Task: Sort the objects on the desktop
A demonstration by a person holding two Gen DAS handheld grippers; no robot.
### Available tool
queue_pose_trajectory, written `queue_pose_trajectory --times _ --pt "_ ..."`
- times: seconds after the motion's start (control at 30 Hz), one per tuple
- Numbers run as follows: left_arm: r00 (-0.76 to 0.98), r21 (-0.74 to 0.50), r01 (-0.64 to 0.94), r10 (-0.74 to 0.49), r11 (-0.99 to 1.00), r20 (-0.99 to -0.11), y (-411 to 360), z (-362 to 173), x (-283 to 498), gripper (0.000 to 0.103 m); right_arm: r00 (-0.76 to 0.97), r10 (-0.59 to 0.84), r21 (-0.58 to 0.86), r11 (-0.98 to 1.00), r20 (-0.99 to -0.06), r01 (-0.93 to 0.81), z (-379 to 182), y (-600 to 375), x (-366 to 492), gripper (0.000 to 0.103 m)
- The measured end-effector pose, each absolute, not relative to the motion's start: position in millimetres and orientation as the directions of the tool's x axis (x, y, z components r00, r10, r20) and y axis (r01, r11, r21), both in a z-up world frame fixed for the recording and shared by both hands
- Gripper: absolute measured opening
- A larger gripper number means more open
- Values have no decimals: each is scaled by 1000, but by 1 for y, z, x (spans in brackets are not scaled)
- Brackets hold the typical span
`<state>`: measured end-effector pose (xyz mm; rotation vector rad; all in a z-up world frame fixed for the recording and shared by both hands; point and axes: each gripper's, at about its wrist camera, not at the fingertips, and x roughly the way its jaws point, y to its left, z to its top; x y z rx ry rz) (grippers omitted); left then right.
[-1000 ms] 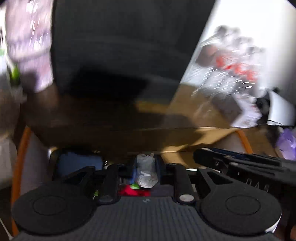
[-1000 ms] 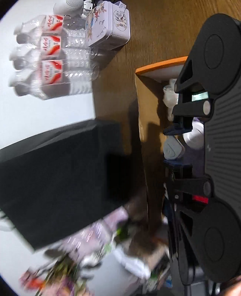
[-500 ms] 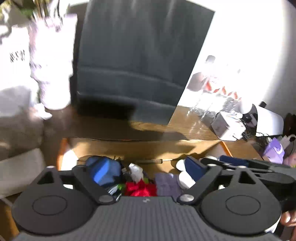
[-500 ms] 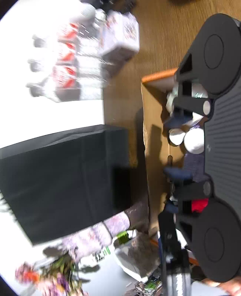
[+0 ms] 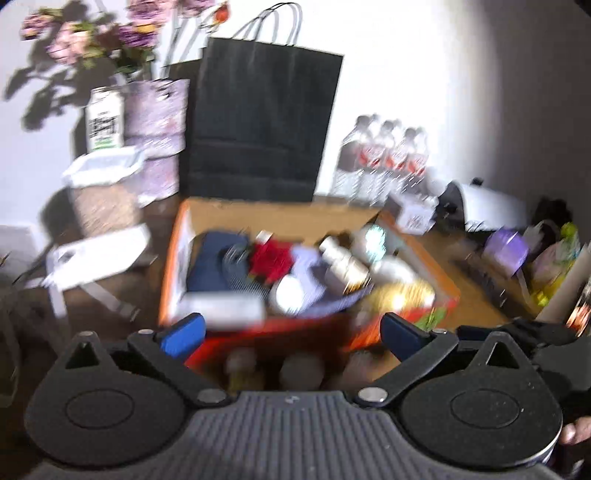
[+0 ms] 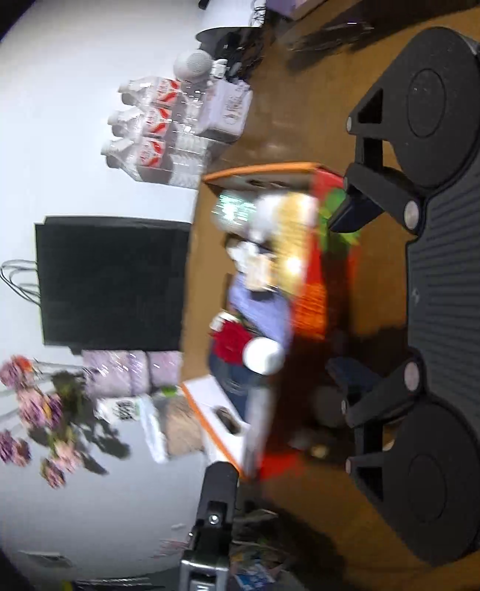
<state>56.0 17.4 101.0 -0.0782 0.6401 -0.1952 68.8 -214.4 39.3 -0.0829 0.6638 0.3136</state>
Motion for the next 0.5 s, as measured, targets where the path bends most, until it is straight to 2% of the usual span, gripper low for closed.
queue_pose_trajectory --times 0.2,0.33,0.5 --pt "823 -113 125 -167 986 -543 19 57 -13 103 731 256 64 958 -633 -280 11 -213 21 78" --pt "803 -54 97 -111 994 -585 16 29 -31 103 746 281 87 953 -603 -289 0 -211 -9 85" --pt "795 -37 89 -93 995 -600 17 13 -39 103 730 319 95 938 -605 -332 -14 -205 -27 86"
